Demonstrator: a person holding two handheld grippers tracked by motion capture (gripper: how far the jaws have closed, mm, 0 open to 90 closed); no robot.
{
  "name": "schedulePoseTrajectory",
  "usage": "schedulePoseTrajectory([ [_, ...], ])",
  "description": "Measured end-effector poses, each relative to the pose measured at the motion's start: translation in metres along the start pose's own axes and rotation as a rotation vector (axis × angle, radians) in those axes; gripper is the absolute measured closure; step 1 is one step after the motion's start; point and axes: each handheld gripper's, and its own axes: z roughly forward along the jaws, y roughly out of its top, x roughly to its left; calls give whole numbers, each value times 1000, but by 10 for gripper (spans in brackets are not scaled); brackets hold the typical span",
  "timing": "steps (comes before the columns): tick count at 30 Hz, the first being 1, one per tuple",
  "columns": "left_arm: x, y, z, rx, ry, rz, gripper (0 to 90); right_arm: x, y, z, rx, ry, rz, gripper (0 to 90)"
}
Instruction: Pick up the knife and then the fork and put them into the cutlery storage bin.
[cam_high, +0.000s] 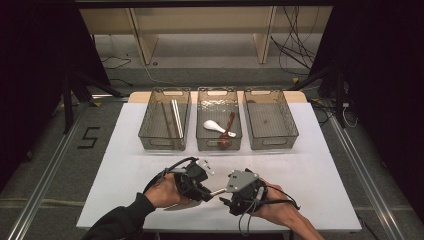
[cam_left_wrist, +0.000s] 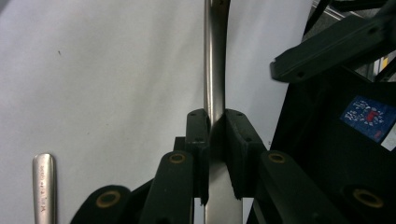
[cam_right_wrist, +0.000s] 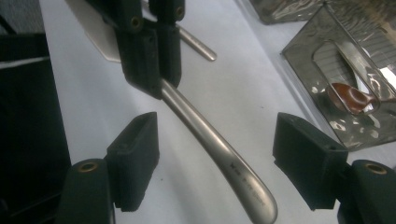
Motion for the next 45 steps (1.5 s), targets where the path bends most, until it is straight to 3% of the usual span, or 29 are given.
schedulePoseTrajectory([
  [6,-3,2,1,5,-9,12,798,7,2,7,34,-13,-89,346],
  [15,-5,5,0,20,-27,32,798,11,2,10,56,-7,-137,428],
  [17,-6,5,1,25,-31,38,797,11,2,11,66,-2,-167,459],
  [24,-11,8,3,47,-60,62,797,15,1,13,87,43,-192,562],
  [31,-12,10,4,45,-82,59,797,15,0,13,95,55,-233,674],
  [37,-13,10,6,67,-104,66,797,18,-1,14,100,101,-257,723],
  [42,-13,10,7,77,-121,77,796,21,-2,14,106,110,-332,758],
  [45,-12,11,4,72,-135,83,797,23,-3,13,107,126,-351,788],
])
